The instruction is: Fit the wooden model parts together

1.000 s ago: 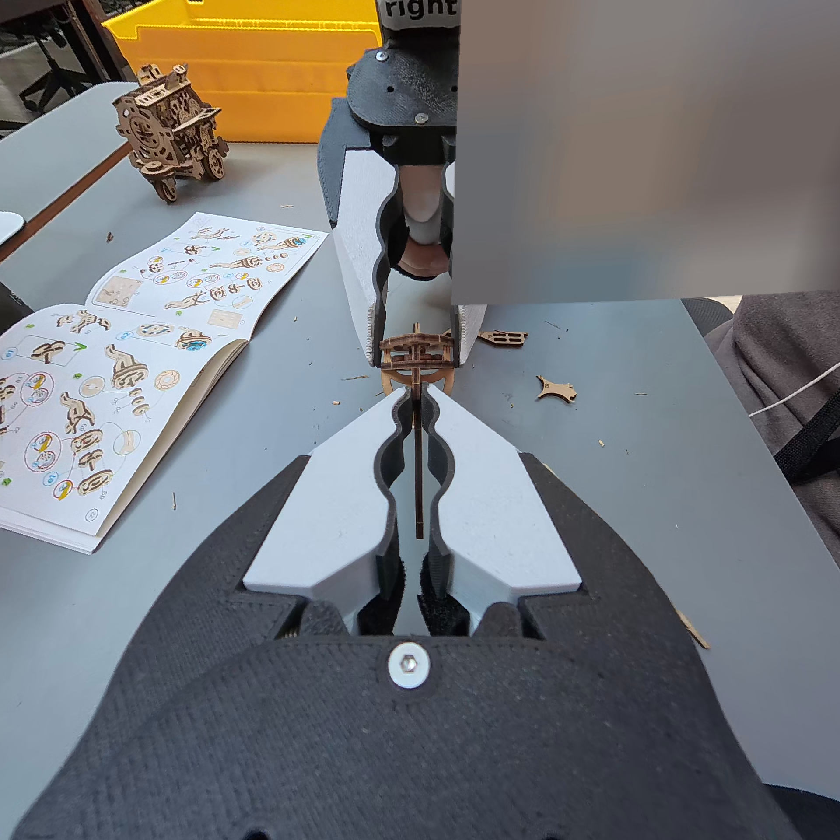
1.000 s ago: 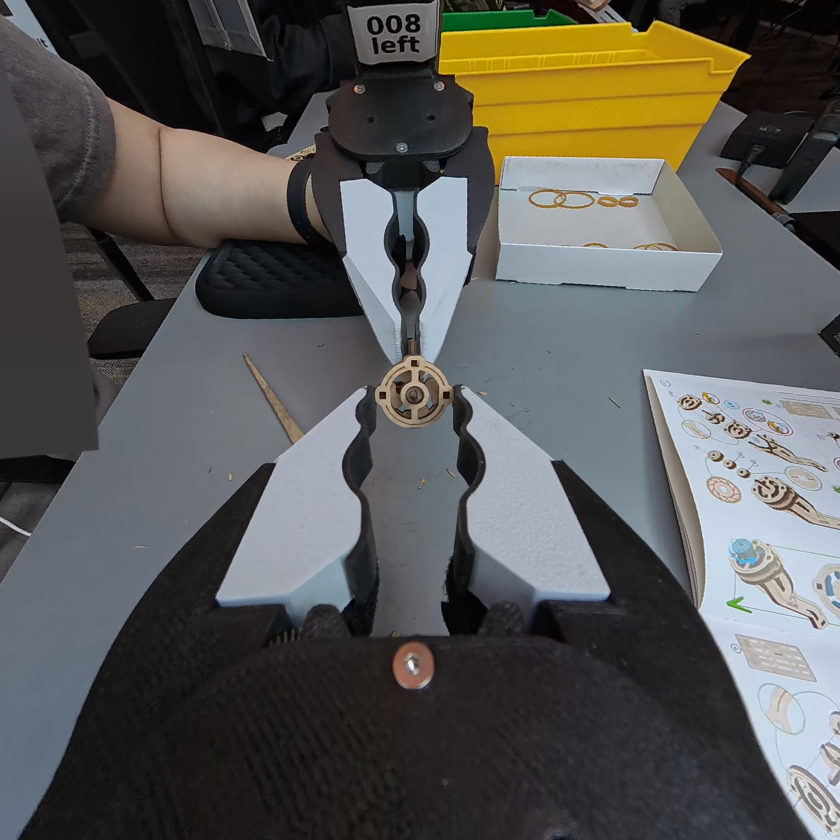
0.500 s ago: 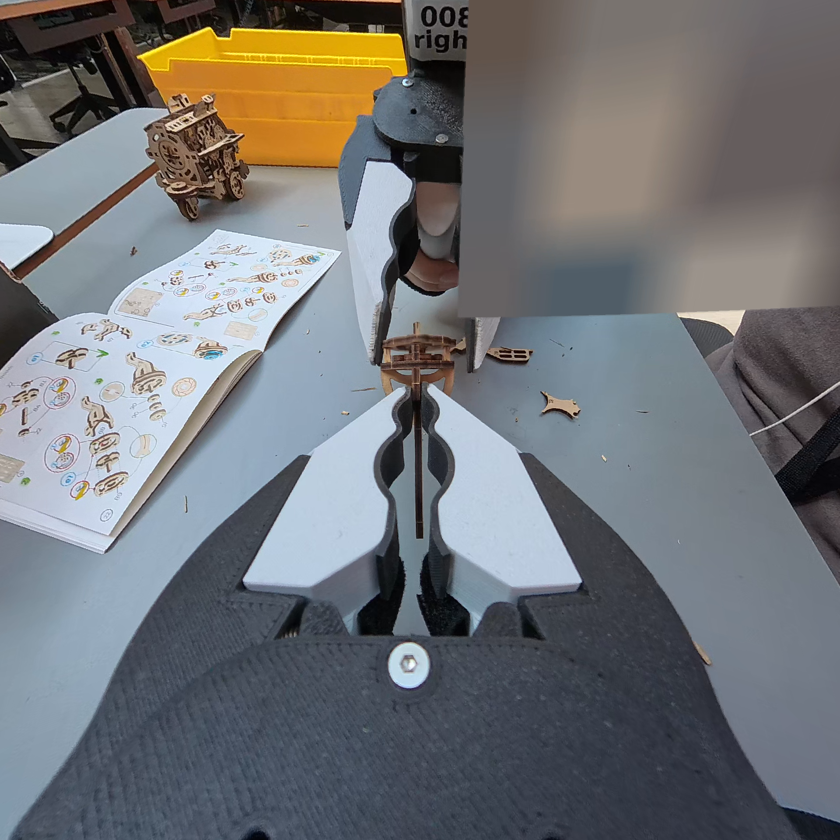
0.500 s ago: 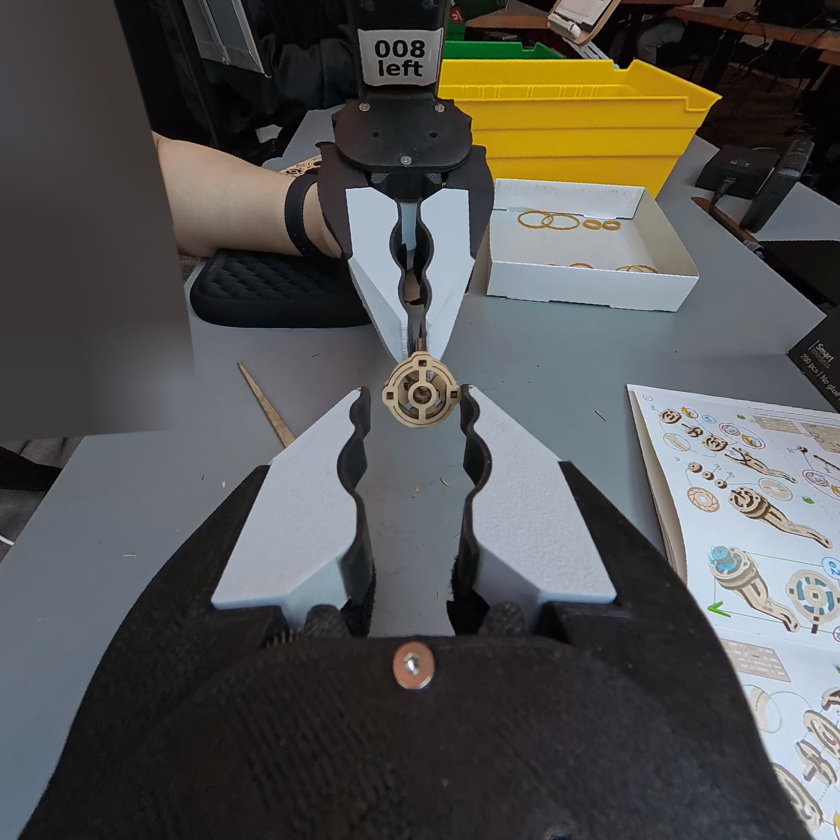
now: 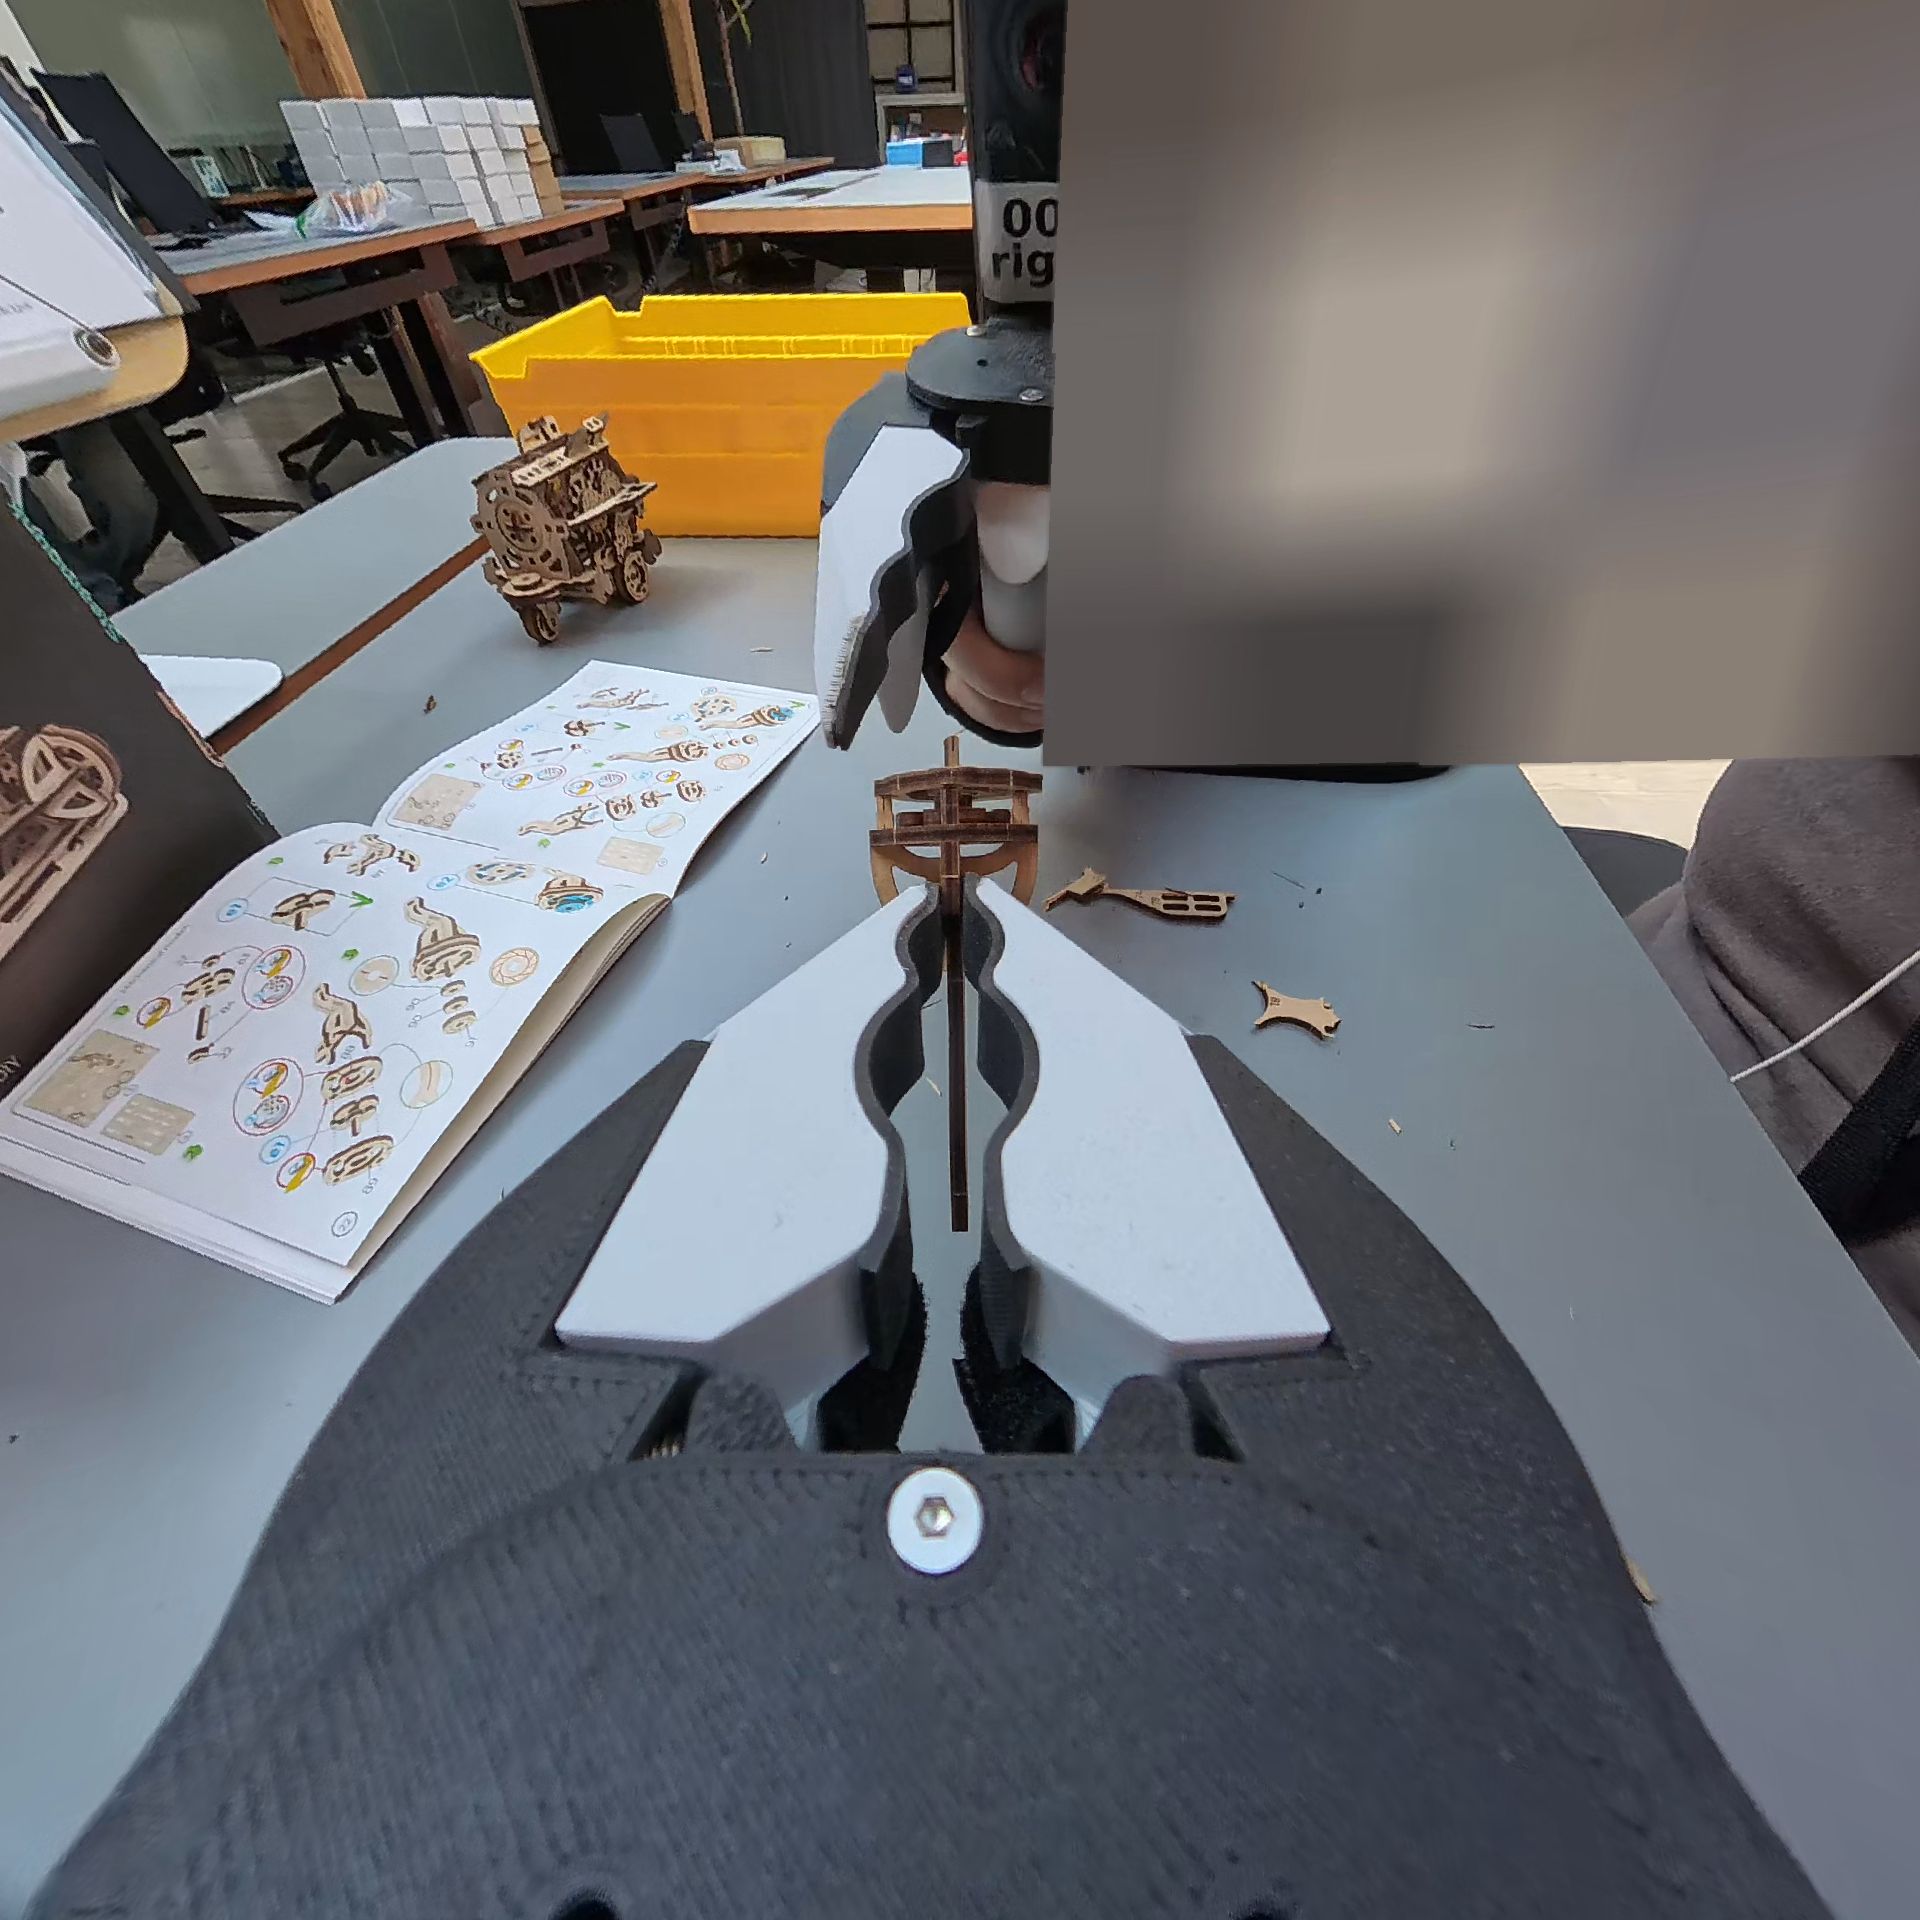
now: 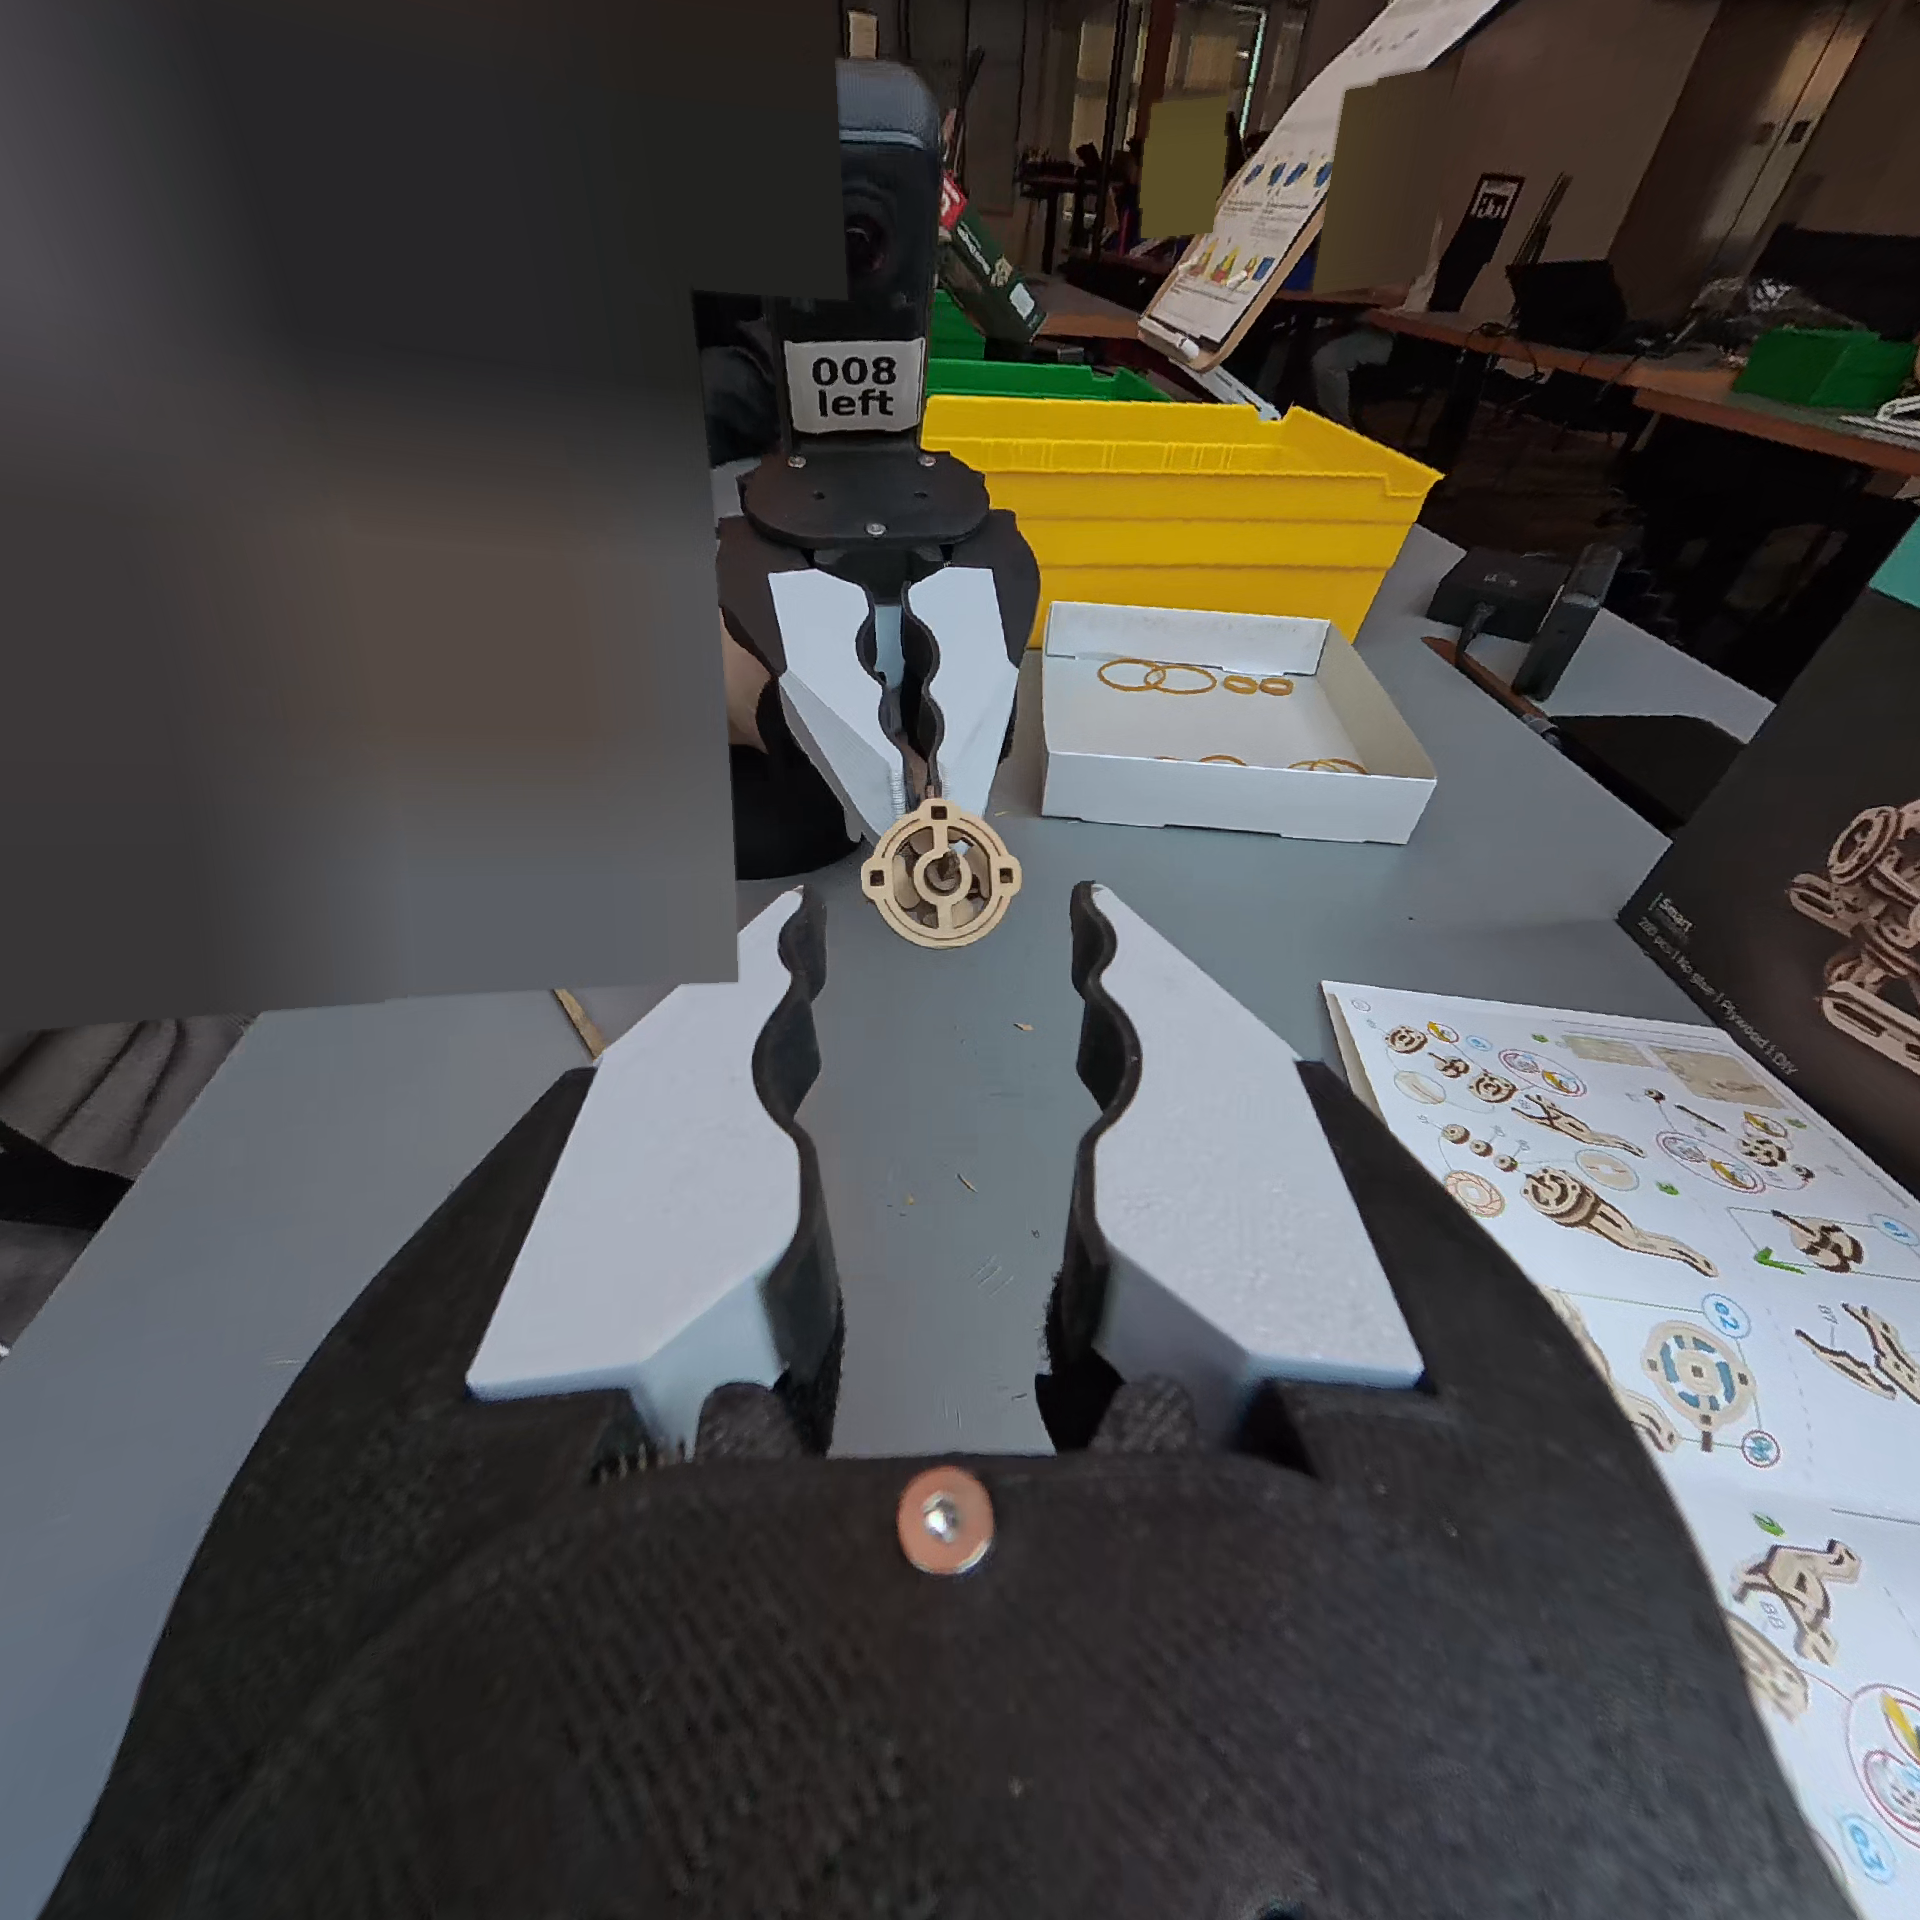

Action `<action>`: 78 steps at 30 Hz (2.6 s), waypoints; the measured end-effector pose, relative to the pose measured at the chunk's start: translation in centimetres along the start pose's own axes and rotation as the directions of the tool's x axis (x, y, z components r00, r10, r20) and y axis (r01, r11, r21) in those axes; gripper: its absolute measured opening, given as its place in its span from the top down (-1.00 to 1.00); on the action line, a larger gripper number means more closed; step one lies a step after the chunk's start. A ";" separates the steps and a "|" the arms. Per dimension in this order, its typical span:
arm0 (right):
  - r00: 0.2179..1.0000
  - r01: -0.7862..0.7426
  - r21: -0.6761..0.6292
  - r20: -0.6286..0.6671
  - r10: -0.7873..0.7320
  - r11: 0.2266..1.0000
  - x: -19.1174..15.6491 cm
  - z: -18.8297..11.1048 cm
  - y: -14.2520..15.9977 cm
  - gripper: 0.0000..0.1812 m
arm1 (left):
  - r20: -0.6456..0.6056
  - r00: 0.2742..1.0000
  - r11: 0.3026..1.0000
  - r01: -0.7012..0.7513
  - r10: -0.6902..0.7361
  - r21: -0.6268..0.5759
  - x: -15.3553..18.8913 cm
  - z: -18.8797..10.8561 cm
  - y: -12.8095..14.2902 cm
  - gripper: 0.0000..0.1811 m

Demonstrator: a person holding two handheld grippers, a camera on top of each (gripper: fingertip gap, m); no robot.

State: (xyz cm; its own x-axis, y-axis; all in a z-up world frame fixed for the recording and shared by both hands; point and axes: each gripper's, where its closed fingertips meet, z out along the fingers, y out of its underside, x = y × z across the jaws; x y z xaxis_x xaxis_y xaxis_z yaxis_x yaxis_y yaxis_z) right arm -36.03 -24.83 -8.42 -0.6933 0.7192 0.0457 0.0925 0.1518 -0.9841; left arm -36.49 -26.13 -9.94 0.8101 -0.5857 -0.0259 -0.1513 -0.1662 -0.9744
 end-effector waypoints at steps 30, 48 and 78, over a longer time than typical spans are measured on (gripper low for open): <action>0.989 -0.112 0.051 0.101 0.106 0.992 -1.3 0.3 -0.8 0.67 | -0.013 0.999 0.998 -0.039 0.040 0.053 1.0 0.1 -1.3 1.00; 0.994 -0.086 0.054 0.070 0.083 0.995 -0.9 0.1 -0.8 0.59 | -0.004 1.000 0.999 0.004 -0.004 0.053 0.7 0.2 -1.2 1.00; 0.965 0.236 -0.087 -0.098 -0.245 0.968 0.1 0.1 0.7 0.76 | -0.050 0.889 0.890 0.456 -0.454 0.021 -1.4 0.6 0.6 1.00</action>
State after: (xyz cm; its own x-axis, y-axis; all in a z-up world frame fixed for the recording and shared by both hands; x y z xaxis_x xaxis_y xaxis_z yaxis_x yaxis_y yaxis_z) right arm -36.09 -24.70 -9.10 -0.6218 0.7228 0.3015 -0.0122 0.3760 -0.9265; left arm -37.42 -24.94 -10.64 0.7610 -0.4851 0.4308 0.2467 -0.3978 -0.8837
